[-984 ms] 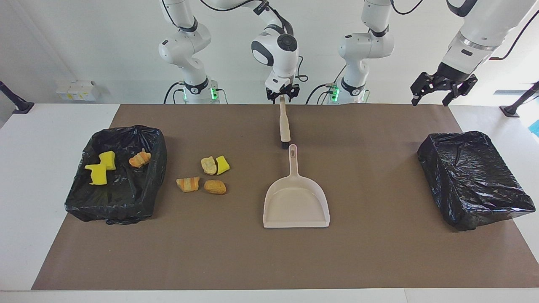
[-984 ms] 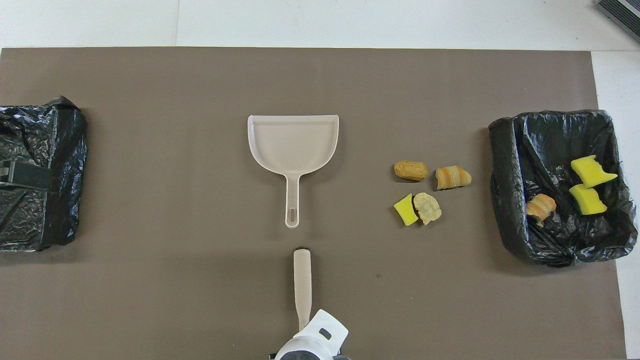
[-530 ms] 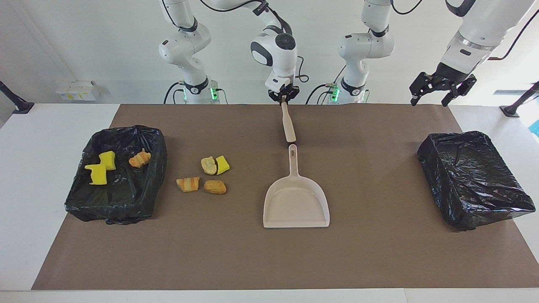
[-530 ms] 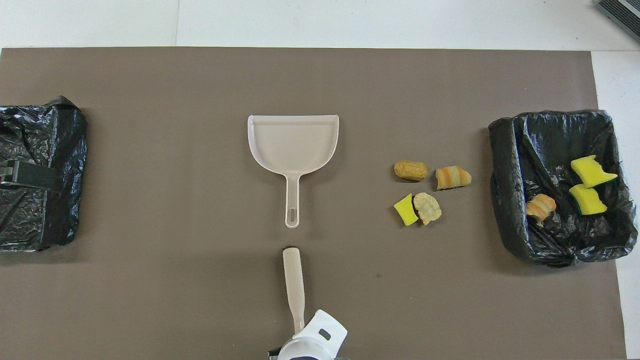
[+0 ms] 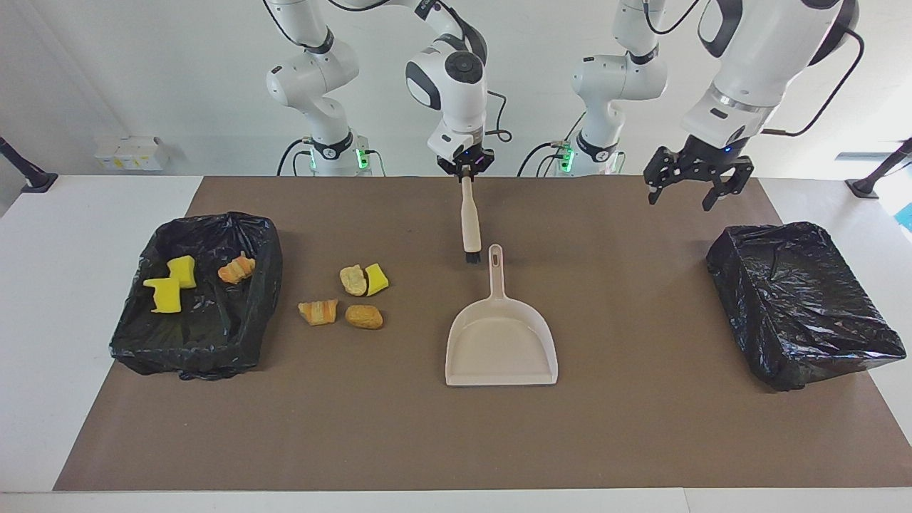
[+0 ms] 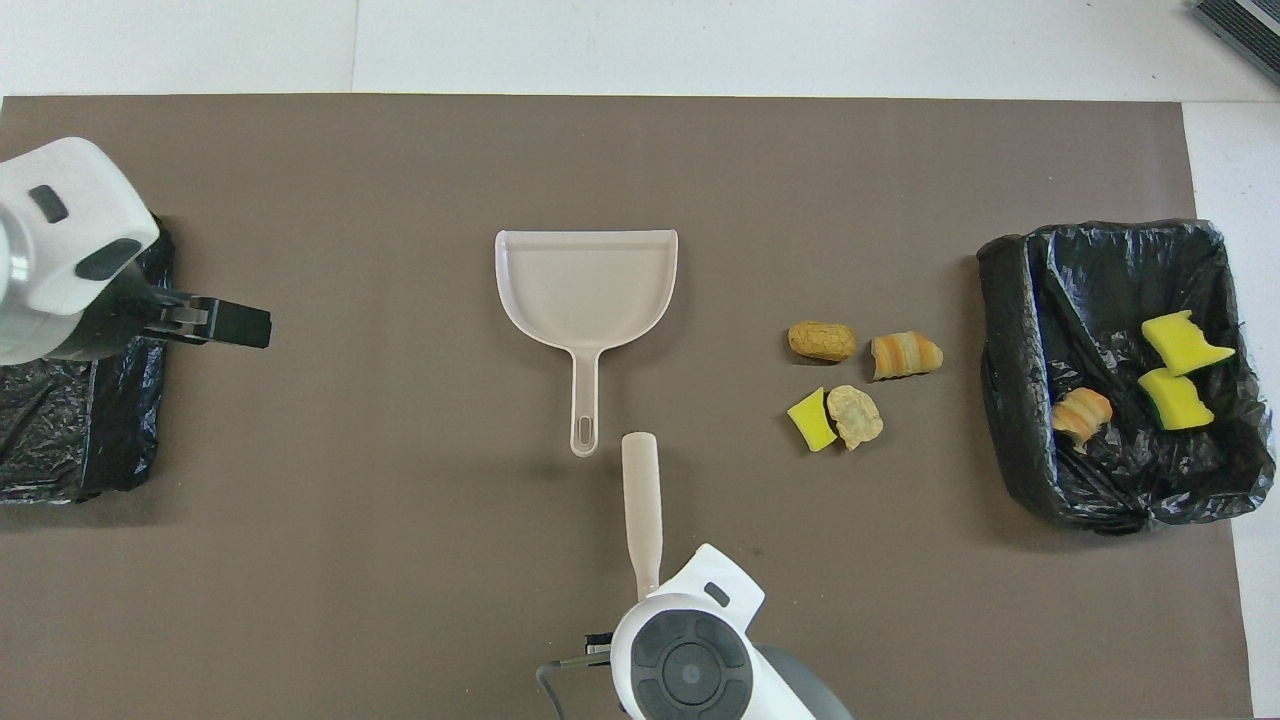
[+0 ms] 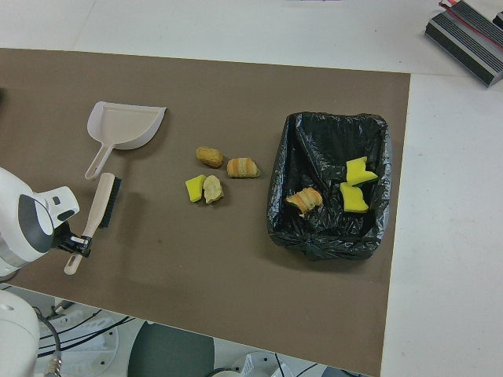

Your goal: Sweep and dump trash in bin

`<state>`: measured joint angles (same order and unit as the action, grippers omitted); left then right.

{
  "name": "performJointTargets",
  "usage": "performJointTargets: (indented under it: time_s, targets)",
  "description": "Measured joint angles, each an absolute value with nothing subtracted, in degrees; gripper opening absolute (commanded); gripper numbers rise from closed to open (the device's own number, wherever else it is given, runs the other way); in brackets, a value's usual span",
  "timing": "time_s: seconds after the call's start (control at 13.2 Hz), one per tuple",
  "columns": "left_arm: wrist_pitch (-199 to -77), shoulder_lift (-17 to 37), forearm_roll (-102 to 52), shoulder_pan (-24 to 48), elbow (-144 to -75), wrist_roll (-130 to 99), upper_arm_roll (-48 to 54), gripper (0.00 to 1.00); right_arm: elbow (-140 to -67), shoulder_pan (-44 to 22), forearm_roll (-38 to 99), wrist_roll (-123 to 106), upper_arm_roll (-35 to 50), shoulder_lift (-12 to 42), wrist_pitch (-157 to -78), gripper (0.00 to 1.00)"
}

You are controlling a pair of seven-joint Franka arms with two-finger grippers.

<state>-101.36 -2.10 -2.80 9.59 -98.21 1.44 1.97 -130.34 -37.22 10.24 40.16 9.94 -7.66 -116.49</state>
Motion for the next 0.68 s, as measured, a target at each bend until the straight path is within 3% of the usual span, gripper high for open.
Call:
performJointTargets:
  time_s: [0.23, 0.68]
  targets:
    - [-108.5, 1.7, -4.1, 14.7, -101.7, 0.4, 2.0, 1.0, -130.4, -31.8, 4.0, 39.8, 9.8, -10.7, -112.3, 0.0]
    - [-122.4, 9.8, -5.1, 25.7, -105.1, -9.6, 2.2, 1.0, -130.9, -17.2, -12.3, 27.8, 9.6, -8.7, -109.7, 0.0]
